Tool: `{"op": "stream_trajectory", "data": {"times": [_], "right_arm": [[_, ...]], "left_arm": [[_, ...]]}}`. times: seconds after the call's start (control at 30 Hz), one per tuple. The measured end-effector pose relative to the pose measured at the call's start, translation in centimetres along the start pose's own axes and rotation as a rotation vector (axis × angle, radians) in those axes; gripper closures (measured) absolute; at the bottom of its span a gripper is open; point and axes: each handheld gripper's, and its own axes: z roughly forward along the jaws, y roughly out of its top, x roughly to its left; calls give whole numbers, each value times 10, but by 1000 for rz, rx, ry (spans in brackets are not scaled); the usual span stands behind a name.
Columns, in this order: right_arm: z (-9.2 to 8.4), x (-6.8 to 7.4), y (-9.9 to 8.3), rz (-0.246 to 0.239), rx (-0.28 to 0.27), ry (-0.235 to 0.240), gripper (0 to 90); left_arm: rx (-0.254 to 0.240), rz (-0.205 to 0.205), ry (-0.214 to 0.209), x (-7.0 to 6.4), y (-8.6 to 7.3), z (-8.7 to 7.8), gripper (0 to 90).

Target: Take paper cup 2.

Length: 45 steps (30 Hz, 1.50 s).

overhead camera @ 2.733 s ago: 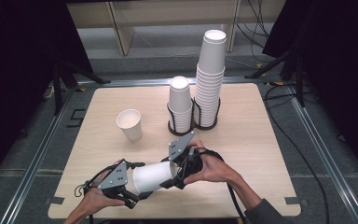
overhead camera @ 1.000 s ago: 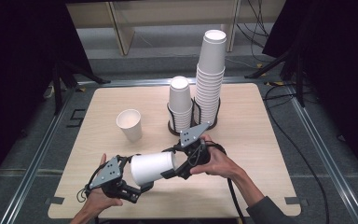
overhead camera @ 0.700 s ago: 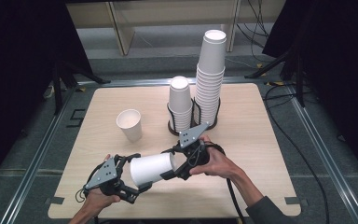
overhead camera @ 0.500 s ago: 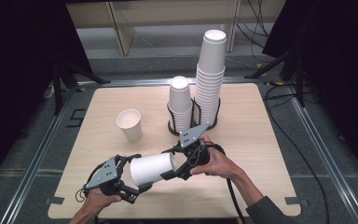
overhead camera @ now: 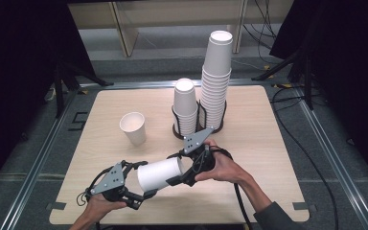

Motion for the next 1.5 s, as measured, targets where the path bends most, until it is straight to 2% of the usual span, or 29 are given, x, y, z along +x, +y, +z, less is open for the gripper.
{"op": "stream_trajectory", "data": {"times": [0.2,0.27,0.3,0.37,0.43,0.5,0.53,0.6,0.67,0.73,0.77,0.83,1.03,1.07,1.1,1.13,1.17,1.2,1.23,1.33,1.37,1.43,1.5], "right_arm": [[1,0,-1,5,12,13,220],[0,0,-1,-7,36,-12,199],[0,2,0,10,59,-27,189],[-1,3,1,-25,77,-51,179],[-3,6,4,-55,122,-89,166],[-4,10,7,-71,165,-104,173],[-4,12,8,-86,190,-116,176],[-1,16,10,-124,254,-153,178],[3,20,10,-147,293,-165,179],[7,23,10,-158,328,-181,178],[11,22,10,-193,342,-186,174],[16,24,11,-209,373,-196,173],[28,26,10,-236,429,-214,174],[29,26,10,-263,436,-222,175],[31,27,9,-242,445,-211,177],[33,26,9,-267,451,-213,177],[35,28,8,-242,460,-210,177],[37,26,8,-278,463,-213,176],[40,27,7,-253,470,-210,174],[43,26,6,-289,507,-222,189],[43,26,6,-289,508,-221,198],[44,25,5,-295,511,-216,209],[44,25,5,-327,510,-203,219]], "left_arm": [[21,15,-8,0,1,-1,105],[32,14,-5,0,1,0,105],[29,12,-4,0,0,0,106],[61,22,-5,0,1,0,108],[87,24,-12,0,0,1,108],[121,26,-7,0,0,2,107],[124,11,-5,-2,-1,4,107],[146,17,1,-2,-2,5,106],[165,25,7,-2,-2,6,106],[160,18,6,-3,-2,8,105],[181,26,13,-2,-1,7,105],[192,24,11,-3,-1,7,105],[219,34,4,-4,0,9,103],[224,42,4,-4,0,9,103],[218,33,1,-5,0,9,102],[211,33,-4,-5,-1,10,102],[218,39,-2,-5,0,10,102],[222,41,-4,-5,0,10,101],[223,40,-5,-6,0,10,101],[218,39,-13,-6,-1,11,99],[229,48,-15,-5,-1,10,98],[222,47,-17,-6,-1,10,96],[212,46,-23,-5,-1,9,92]]}}
